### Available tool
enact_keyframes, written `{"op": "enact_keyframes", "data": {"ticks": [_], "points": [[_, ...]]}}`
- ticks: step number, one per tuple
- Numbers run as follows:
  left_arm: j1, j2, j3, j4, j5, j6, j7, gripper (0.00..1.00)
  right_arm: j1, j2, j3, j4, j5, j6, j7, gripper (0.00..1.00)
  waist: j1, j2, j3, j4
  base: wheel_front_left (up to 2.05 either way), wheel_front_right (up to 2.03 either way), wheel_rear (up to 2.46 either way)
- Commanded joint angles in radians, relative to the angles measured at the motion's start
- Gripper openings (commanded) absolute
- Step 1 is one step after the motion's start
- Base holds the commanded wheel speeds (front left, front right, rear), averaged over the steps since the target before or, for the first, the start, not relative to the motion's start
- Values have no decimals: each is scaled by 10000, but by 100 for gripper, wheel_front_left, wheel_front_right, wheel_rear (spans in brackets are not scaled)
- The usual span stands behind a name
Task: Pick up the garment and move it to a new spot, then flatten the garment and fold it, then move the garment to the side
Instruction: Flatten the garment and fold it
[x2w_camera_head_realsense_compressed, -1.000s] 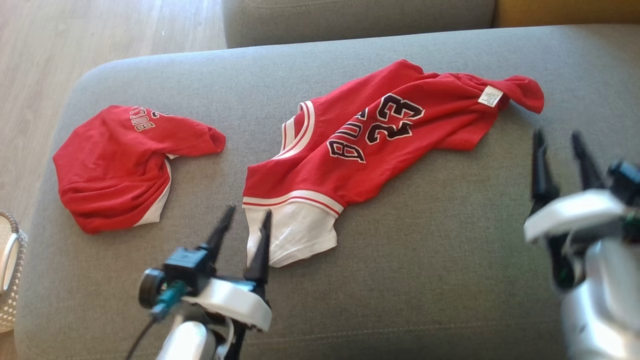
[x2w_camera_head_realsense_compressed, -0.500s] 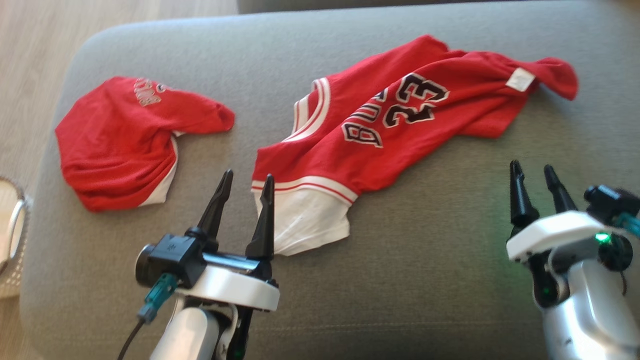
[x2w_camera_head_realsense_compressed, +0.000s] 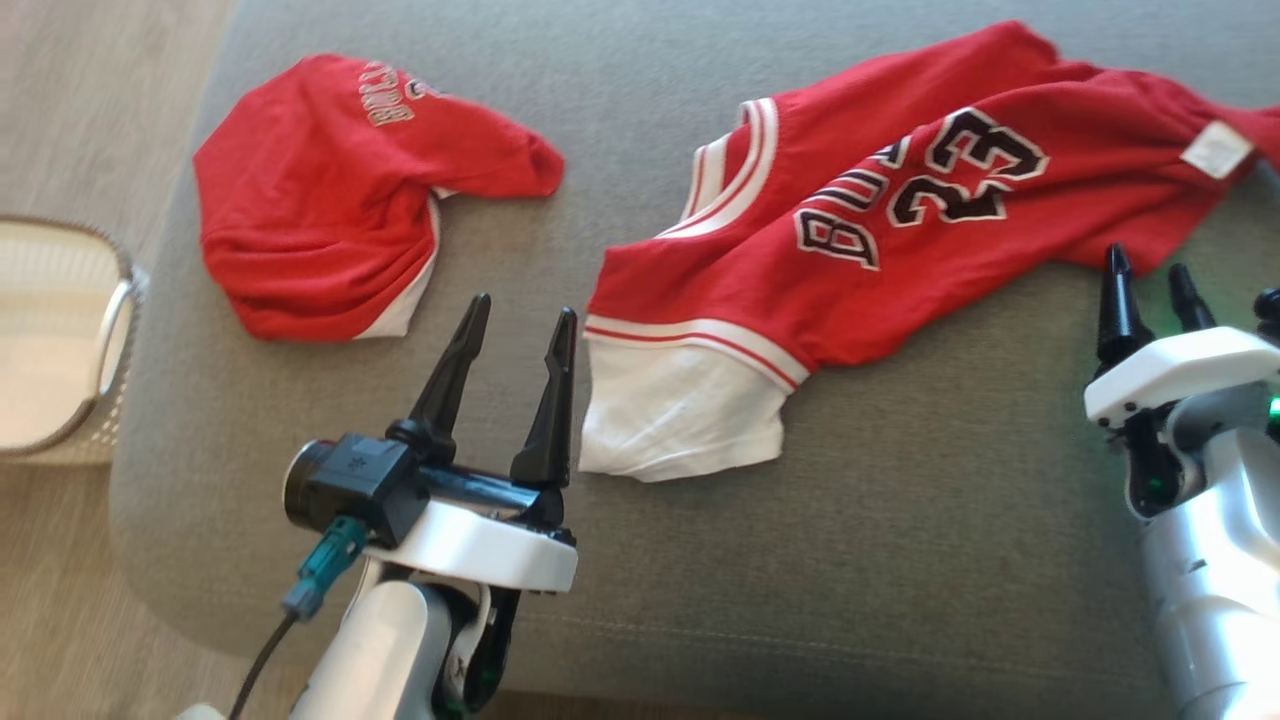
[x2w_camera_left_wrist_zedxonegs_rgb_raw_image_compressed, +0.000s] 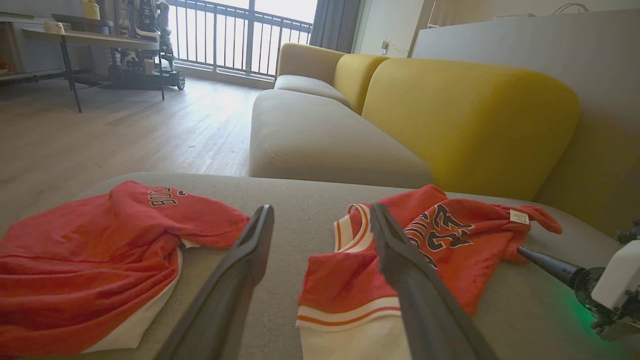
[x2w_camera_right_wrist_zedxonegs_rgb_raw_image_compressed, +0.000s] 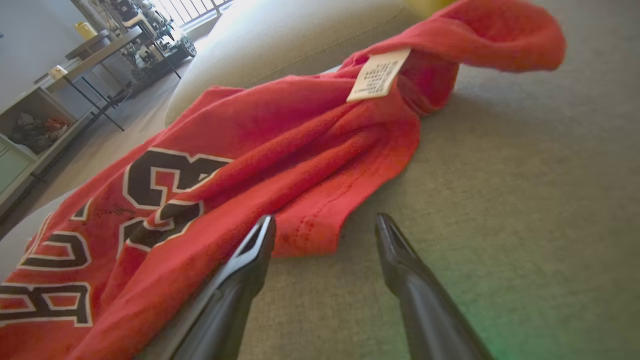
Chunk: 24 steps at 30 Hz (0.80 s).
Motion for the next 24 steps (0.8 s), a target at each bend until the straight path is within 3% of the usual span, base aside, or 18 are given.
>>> {"op": "enact_keyframes", "data": {"ticks": [1,7,9,10,18,24], "points": [[-383,62,287,-398,107,-15,-59,100,-313,-117,231,-120,-3,-2,-131,100,0,0,163,189,0,0,0],[-461,62,393,-582,96,-3,-59,100,-724,-332,514,684,68,-2,-320,100,0,0,264,332,0,0,0],[-454,62,398,-602,102,14,-59,100,-777,-288,790,789,257,-2,-331,7,0,0,227,284,0,0,0],[-445,62,388,-596,102,11,-59,100,-777,-276,957,803,349,-2,-342,0,0,0,192,245,0,0,0],[-276,62,387,-480,88,4,-59,100,-427,-709,1937,263,689,-2,-550,0,0,0,-361,-385,0,0,0],[-177,62,190,-521,10,58,-59,100,226,-1645,2944,-884,940,-2,557,0,0,0,-849,-988,0,0,0]]}}
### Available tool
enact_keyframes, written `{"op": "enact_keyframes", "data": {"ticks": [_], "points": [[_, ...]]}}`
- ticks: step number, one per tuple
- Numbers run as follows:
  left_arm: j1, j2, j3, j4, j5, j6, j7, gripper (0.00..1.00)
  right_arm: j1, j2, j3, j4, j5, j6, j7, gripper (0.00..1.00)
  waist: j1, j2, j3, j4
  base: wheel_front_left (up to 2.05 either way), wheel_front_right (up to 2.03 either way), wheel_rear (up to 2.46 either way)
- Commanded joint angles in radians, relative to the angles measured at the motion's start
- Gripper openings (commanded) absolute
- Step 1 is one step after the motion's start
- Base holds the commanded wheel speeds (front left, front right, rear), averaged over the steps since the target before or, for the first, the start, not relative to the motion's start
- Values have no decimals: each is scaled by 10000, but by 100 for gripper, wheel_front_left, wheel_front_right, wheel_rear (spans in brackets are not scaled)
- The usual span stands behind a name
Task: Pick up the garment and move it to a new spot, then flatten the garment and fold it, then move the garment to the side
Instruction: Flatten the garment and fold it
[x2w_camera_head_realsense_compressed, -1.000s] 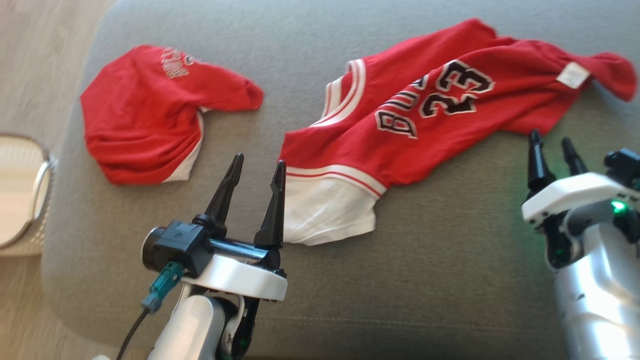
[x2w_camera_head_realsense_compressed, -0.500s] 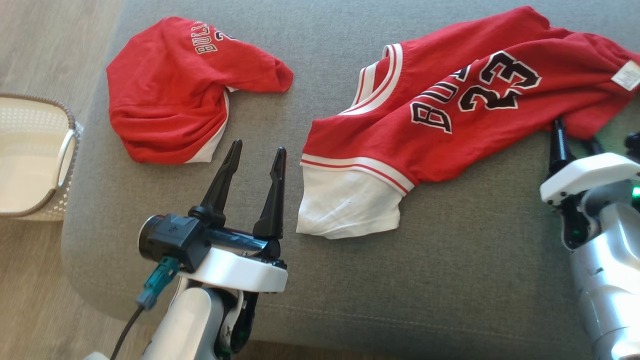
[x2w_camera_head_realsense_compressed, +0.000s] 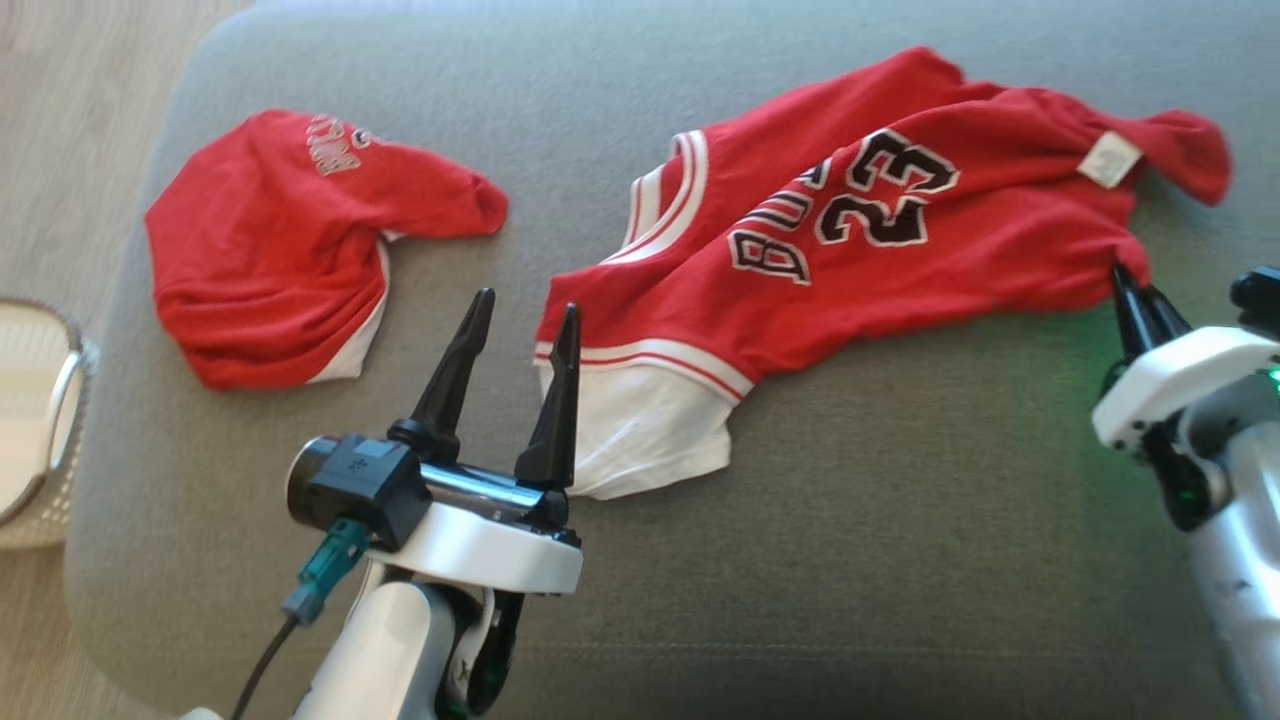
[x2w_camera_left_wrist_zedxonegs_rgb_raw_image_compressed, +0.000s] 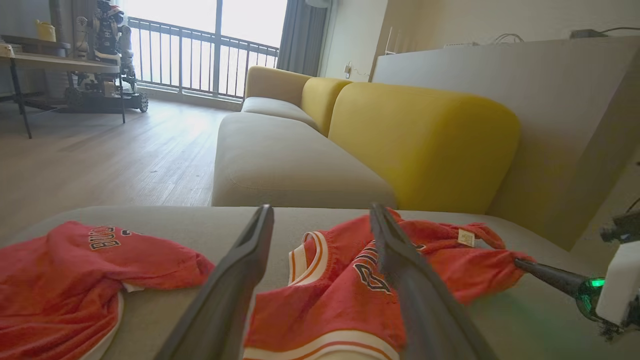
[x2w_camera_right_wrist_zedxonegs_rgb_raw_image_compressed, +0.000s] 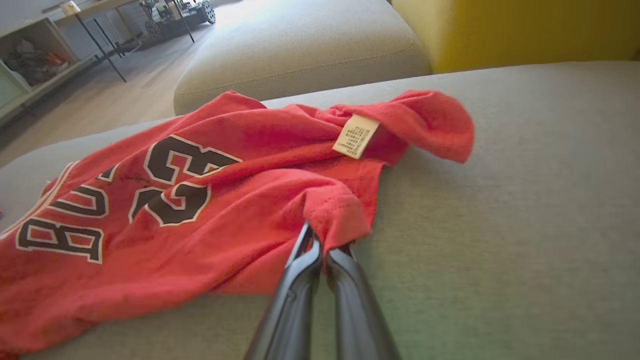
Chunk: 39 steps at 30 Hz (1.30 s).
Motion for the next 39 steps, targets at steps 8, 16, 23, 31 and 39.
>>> {"op": "enact_keyframes", "data": {"ticks": [8,16,23,31,39], "points": [[153,62,27,-378,-122,248,-57,100,1600,-2284,560,-4258,1022,-2,3913,0,0,0,-662,-754,0,0,0],[-90,62,-111,-446,-172,196,-57,100,2689,-2628,-440,-6822,1193,-2,6918,0,0,0,-236,-549,0,0,0],[-532,62,-346,-376,-76,97,-57,100,1138,-2343,-661,-5067,176,-2,6912,0,0,0,433,324,0,0,0],[-542,62,-328,-306,-53,90,-57,100,-426,-1761,-787,-1851,-1151,-2,5051,100,0,0,633,729,0,0,0],[-460,62,-326,-266,-13,94,-57,100,-1088,-1501,-285,-66,-2407,-2,3829,100,0,0,303,216,0,0,0]]}}
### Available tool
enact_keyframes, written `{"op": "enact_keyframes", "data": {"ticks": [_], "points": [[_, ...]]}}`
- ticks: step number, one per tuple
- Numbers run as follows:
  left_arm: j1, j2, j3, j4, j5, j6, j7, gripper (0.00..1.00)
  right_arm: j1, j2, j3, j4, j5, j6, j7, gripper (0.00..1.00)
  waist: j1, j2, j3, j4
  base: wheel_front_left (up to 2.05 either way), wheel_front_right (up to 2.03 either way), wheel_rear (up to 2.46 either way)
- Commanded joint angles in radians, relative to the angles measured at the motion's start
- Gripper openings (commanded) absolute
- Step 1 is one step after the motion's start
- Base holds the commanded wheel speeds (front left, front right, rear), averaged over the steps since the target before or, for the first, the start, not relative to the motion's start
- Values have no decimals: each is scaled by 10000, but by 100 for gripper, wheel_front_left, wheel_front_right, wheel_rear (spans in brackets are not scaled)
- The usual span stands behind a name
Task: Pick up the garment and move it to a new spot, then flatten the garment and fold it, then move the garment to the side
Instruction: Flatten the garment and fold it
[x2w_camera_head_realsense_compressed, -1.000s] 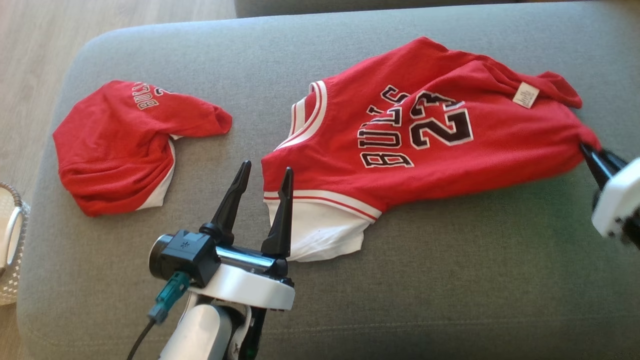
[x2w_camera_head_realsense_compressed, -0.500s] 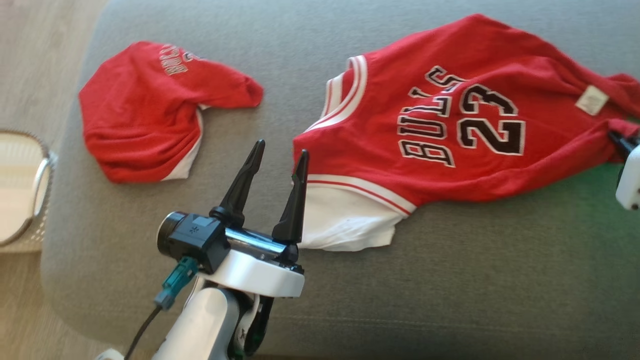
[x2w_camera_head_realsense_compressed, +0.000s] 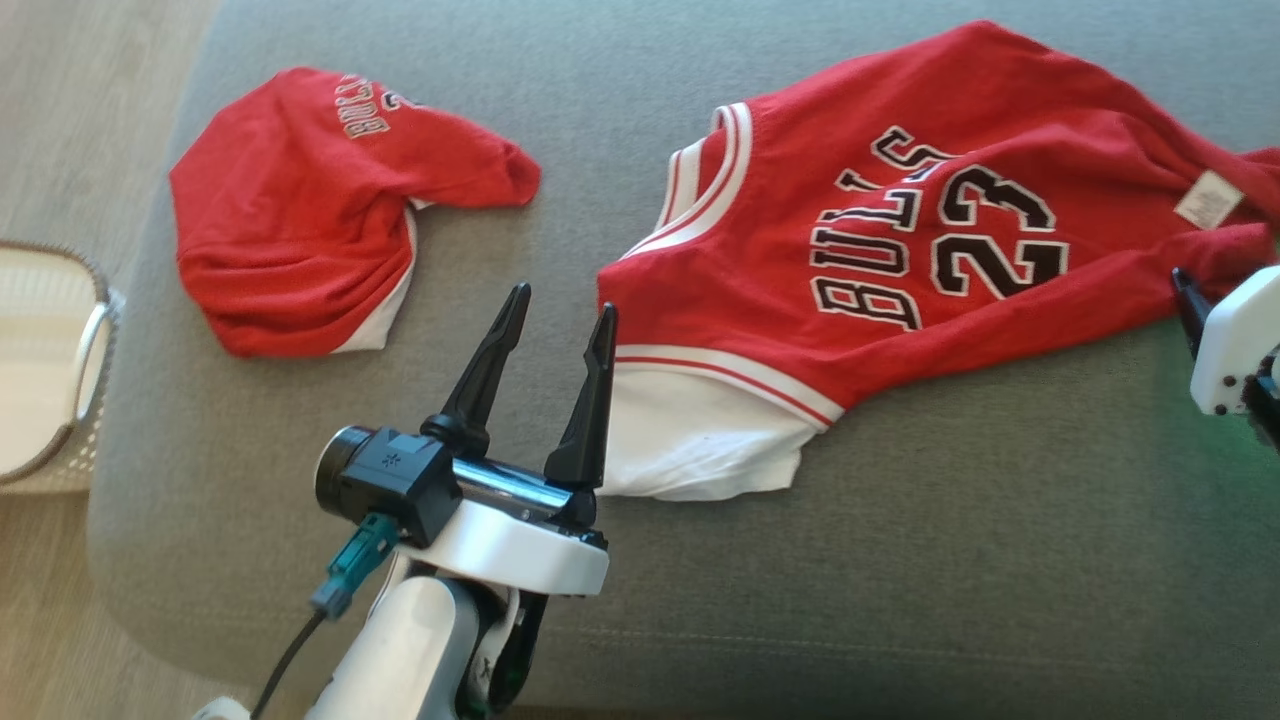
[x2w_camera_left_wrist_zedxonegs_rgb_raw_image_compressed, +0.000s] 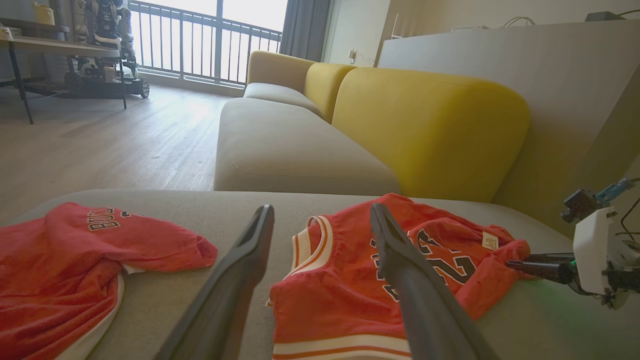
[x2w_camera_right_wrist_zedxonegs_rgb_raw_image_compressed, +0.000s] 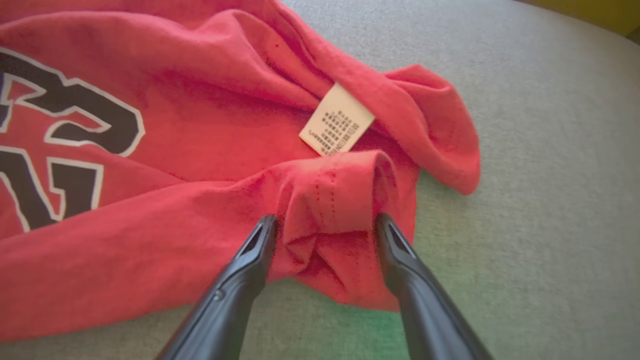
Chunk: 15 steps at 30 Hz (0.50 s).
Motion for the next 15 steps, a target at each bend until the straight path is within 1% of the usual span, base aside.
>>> {"op": "enact_keyframes", "data": {"ticks": [1,4,7,10,13,14,15], "points": [[-192,60,293,-280,97,3,-55,100,-210,-56,148,-191,-84,-4,-276,100,0,0,-217,-254,0,0,0],[-90,60,357,-237,139,-10,-55,100,-208,89,29,-157,43,-4,-890,100,0,0,-503,-589,0,0,0],[51,60,404,-218,155,-6,-55,100,39,228,-137,-405,313,-4,-1464,100,0,0,-790,-902,0,0,0],[179,60,457,-208,151,32,-55,100,538,414,-317,-1020,682,-4,-1955,100,0,0,-1003,-1171,0,0,0],[286,60,525,-207,155,73,-55,100,1310,753,-656,-1943,1072,-4,-2356,100,0,0,-1133,-1380,0,0,0],[286,60,525,-207,155,73,-55,100,1310,753,-656,-1943,1072,-4,-2356,100,0,0,-1133,-1380,0,0,0],[319,60,547,-209,152,82,-55,100,1626,953,-807,-2298,1230,-4,-2452,100,0,0,-1155,-1437,0,0,0]]}}
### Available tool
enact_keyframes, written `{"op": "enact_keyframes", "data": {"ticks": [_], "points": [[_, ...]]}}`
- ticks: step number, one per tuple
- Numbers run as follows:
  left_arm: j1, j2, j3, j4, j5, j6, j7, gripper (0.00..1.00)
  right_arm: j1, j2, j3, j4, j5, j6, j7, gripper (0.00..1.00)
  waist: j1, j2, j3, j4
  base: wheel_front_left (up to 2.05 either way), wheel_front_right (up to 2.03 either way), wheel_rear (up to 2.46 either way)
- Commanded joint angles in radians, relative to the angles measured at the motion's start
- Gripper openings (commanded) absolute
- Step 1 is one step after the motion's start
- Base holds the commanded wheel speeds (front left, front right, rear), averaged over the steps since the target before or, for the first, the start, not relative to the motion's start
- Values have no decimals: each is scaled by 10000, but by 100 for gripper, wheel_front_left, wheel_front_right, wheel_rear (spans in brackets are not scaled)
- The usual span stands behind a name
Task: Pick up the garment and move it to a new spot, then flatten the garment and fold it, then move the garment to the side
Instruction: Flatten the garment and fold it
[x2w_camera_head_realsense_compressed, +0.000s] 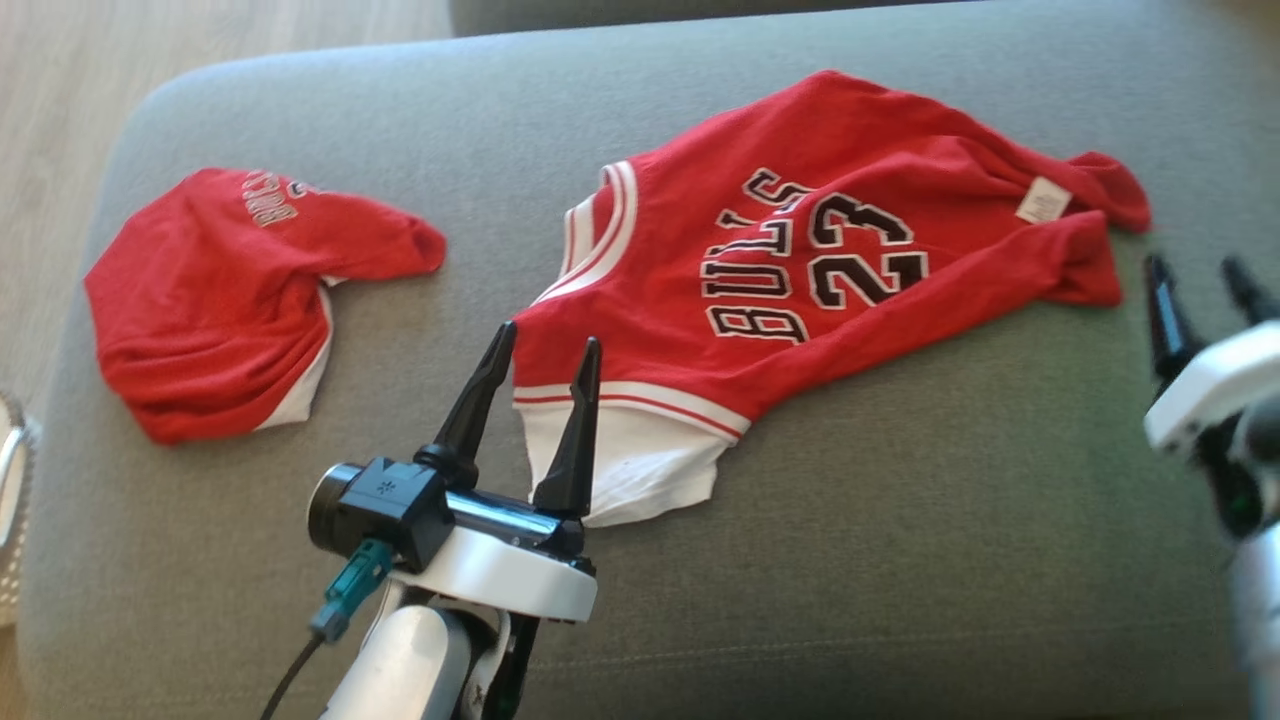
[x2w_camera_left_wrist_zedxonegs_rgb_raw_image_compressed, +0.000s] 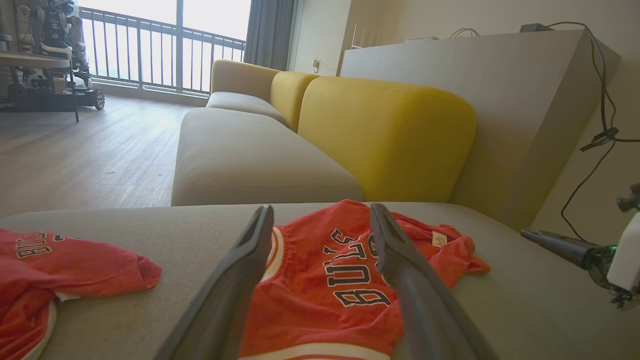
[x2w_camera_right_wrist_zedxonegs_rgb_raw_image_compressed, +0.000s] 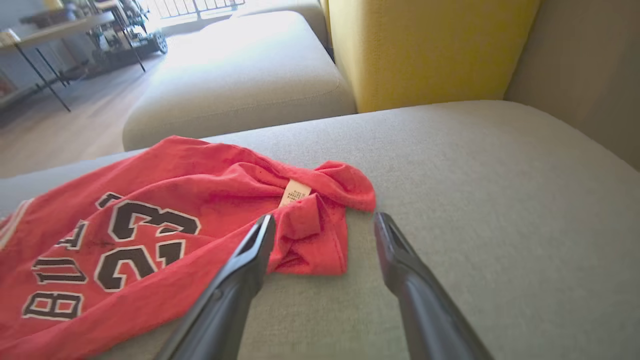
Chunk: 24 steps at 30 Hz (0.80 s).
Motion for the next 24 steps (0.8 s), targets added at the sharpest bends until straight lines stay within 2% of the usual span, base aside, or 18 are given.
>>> {"op": "enact_keyframes", "data": {"ticks": [1,7,11,17,24], "points": [[-179,58,426,-335,56,61,-53,100,404,259,30,-724,246,-2,-162,100,0,0,-121,-190,0,0,0],[-15,58,628,-265,37,43,-53,100,2466,1708,-132,-3096,599,-2,-490,100,0,0,-115,-479,0,0,0],[-4,58,719,-197,60,-16,-53,100,3240,2158,-128,-3728,462,-2,-645,100,0,0,-76,-566,0,0,0],[-81,58,709,-95,98,-93,-53,100,3175,2470,88,-3761,1091,-2,-594,100,0,0,-21,-560,0,0,0],[-216,58,551,-35,96,-116,-53,100,2199,2587,-115,-2706,2283,-2,-158,100,0,0,253,-124,0,0,0]]}}
